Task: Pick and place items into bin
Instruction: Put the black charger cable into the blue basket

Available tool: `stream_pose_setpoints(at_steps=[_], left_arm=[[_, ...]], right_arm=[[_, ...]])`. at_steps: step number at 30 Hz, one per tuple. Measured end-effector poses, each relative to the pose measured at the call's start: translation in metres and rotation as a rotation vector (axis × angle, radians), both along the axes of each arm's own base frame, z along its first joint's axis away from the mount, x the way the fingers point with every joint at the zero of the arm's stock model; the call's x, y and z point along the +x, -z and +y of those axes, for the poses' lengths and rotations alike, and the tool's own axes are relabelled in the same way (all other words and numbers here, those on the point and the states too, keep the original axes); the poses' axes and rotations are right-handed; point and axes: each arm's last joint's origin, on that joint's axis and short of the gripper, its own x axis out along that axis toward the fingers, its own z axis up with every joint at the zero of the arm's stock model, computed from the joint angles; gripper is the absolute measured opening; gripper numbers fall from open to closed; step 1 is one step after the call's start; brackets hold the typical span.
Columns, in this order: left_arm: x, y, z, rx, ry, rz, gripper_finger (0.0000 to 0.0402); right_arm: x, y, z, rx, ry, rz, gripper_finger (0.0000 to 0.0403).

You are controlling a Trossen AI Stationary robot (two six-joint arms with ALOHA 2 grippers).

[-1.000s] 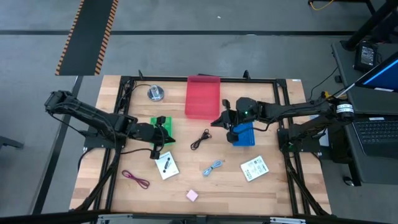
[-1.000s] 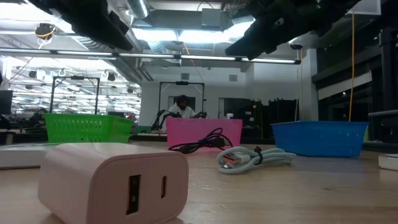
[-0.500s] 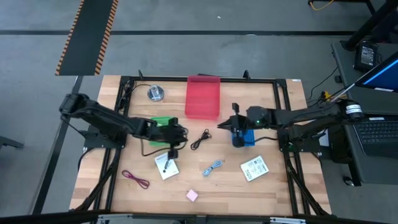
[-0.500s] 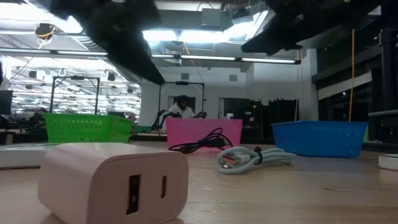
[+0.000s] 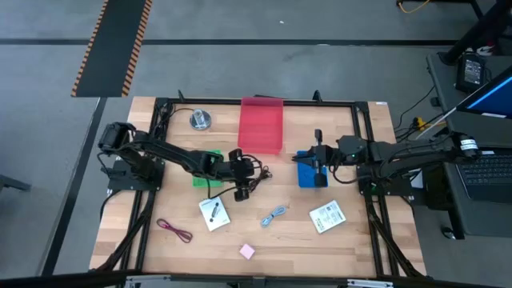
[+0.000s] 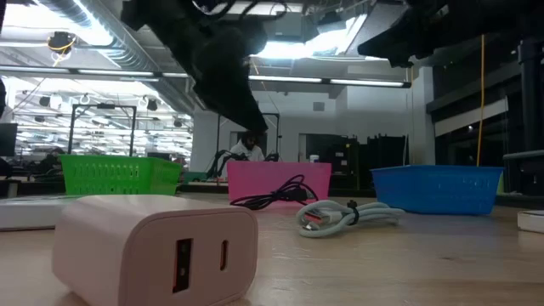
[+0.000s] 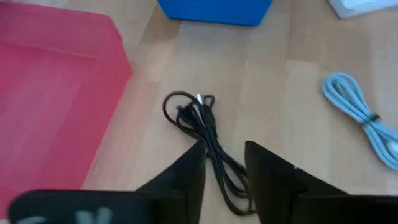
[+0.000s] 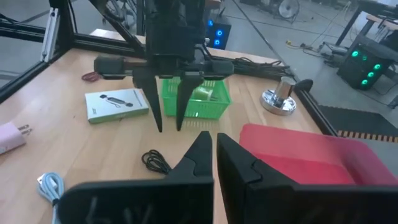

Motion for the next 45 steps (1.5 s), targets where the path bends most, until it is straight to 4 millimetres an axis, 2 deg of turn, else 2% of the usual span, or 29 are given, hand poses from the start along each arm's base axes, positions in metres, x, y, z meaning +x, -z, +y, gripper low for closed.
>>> stream_pose_setpoints(at_steps=[5,10,28,33,41,45], left_arm=[[0.009,0.016,0.0,0.025,-0.04,0.039,0.0161],[0.013,0.032,-0.001,-0.02,-0.073,0.076,0.0186],[0.021,0.074,-0.005,-0.114,-0.06,0.175,0.0183],[0.02,0.074,-0.005,-0.112,-0.061,0.186,0.0152],[0.016,0.073,-0.005,-0.121,-0.053,0.231,0.0024],[0.012,0.071,-0.003,-0.151,-0.037,0.263,0.0024]], right_arm=[[-0.001,0.003,0.0,0.006,0.002,0.007,0.0005],[-0.001,0.003,0.0,0.027,0.007,0.005,0.0005],[-0.001,0.003,0.0,0.027,0.007,0.013,0.0005],[-0.001,0.003,0.0,0.027,0.007,0.014,0.0005],[-0.001,0.004,0.0,0.027,0.008,0.014,0.0005],[-0.001,0.004,0.0,0.027,0.008,0.014,0.0005]])
